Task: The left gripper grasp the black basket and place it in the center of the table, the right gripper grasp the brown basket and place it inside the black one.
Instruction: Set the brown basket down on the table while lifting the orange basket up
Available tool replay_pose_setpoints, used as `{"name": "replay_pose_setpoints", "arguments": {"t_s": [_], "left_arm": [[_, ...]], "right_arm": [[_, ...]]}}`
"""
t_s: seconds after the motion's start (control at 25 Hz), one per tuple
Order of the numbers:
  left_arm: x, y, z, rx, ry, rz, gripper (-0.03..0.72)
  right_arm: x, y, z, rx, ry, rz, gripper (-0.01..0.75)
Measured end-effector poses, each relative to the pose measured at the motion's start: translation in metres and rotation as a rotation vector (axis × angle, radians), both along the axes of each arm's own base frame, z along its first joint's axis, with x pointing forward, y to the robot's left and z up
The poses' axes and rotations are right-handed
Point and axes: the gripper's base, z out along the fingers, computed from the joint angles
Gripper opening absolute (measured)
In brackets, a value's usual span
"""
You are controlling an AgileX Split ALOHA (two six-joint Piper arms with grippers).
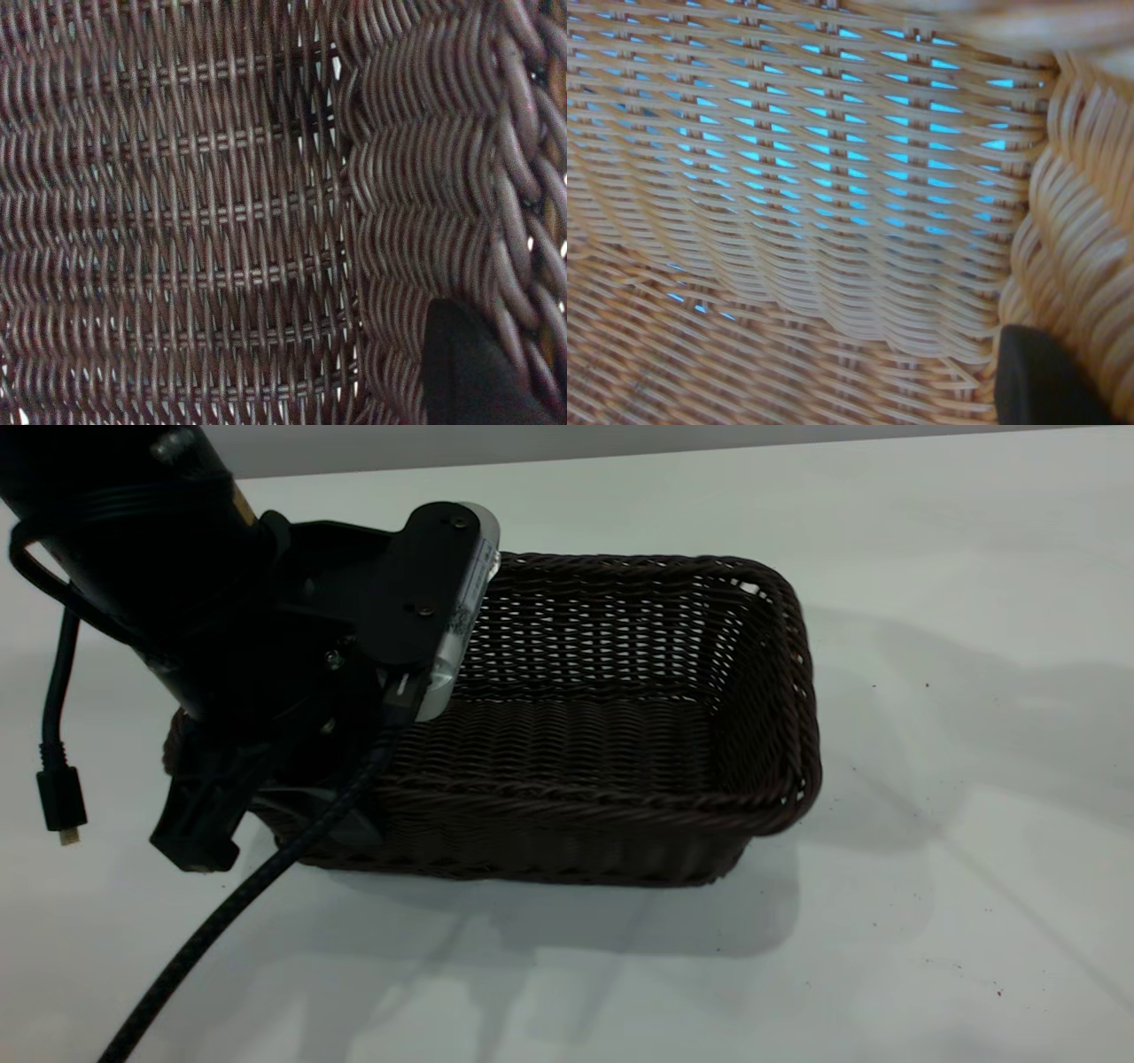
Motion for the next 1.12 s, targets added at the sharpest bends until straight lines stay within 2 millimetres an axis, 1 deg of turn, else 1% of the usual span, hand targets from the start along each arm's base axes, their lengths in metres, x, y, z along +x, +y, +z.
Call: {"name": "replay_pose_setpoints", "arguments": {"t_s": [0.44,0.52,0.64,0.76,0.88,0.92,1.0,1.12], "left_arm": [[0.0,0.0,0.0,-0.002,0.008,0.038,0.129],[0.0,0.0,0.0,-0.003,0.01,0.051,0.142],[0.0,0.0,0.0,-0.003,0.024,0.099,0.23],[0.001,0.0,0.0,-0.012,0.026,0.166,0.363],[0.003,-0.001,0.002,-0.034,0.009,0.229,0.466],[0.003,-0.001,0.005,-0.041,0.004,0.242,0.49],[0.001,0.0,0.014,-0.055,-0.003,0.254,0.515],[-0.004,0.002,0.034,-0.087,-0.016,0.252,0.526]], "right_arm": [[0.0,0.0,0.0,-0.005,-0.005,0.003,0.104],[0.0,0.0,0.0,-0.005,-0.005,0.003,0.104],[0.0,0.0,0.0,-0.005,-0.006,0.002,0.104],[0.0,0.0,0.0,-0.005,-0.006,0.002,0.104],[0.0,0.0,0.0,-0.005,-0.006,0.002,0.104],[0.0,0.0,0.0,-0.005,-0.006,0.002,0.104],[0.0,0.0,-0.001,-0.015,-0.005,0.005,0.104],[0.001,-0.003,-0.003,-0.058,-0.004,0.003,0.104]]}}
